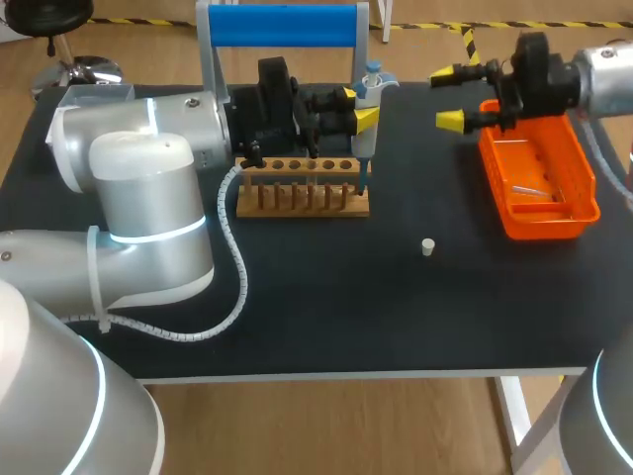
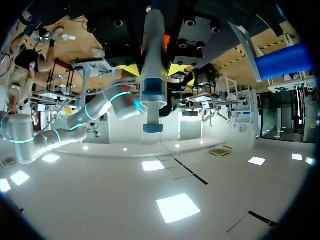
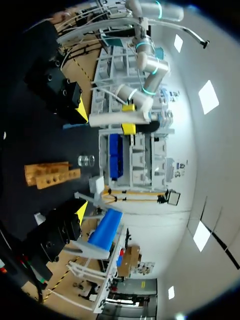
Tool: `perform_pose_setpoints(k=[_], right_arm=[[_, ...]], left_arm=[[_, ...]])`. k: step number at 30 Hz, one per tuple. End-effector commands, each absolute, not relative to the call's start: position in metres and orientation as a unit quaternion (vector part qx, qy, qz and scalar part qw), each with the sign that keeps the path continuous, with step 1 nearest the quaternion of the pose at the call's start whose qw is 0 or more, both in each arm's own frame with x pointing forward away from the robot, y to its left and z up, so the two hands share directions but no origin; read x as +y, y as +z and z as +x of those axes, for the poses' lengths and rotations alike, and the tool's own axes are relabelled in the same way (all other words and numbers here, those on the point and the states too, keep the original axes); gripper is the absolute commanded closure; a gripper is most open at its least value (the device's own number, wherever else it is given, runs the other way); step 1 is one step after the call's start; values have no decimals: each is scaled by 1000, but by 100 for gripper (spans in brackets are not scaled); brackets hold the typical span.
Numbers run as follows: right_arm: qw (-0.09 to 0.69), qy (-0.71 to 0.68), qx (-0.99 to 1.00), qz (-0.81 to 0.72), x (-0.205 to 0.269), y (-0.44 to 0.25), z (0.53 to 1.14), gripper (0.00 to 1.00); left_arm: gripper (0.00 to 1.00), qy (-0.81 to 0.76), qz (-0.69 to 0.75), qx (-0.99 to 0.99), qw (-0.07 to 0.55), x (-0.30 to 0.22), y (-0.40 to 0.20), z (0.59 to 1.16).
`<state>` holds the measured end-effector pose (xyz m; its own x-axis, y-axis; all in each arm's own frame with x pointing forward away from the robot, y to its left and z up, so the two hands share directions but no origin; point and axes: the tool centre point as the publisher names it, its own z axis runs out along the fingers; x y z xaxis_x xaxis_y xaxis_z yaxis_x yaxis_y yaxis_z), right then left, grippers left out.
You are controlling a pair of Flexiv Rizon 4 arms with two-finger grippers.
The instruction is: Invert the test tube, pick up the pipette, mount the tip to pipette, aspirate from beaker and dispense into the tube, eject the tip, return the pipette, and cap with the stopper.
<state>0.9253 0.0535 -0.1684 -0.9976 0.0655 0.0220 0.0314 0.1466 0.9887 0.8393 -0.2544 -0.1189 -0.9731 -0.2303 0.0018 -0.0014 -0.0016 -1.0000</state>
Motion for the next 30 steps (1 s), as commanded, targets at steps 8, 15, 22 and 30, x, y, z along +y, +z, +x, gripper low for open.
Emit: perform_pose_setpoints(k=[8,15,22,30], right_arm=[[33,615,784,75,107,-154,1022,0],[45,584,805,93,130,-152,1049,0],[59,541,832,105,144,-157,1066,0],[69,513,848,111,156,-161,1084,0]], left_arm=[[100,-704,-85,700,85,-257,-120,839],[100,-704,-85,700,85,-257,-120,839],[100,-704,-85,700,85,-257,-120,839],[100,-704,-85,700,85,-257,-120,839]])
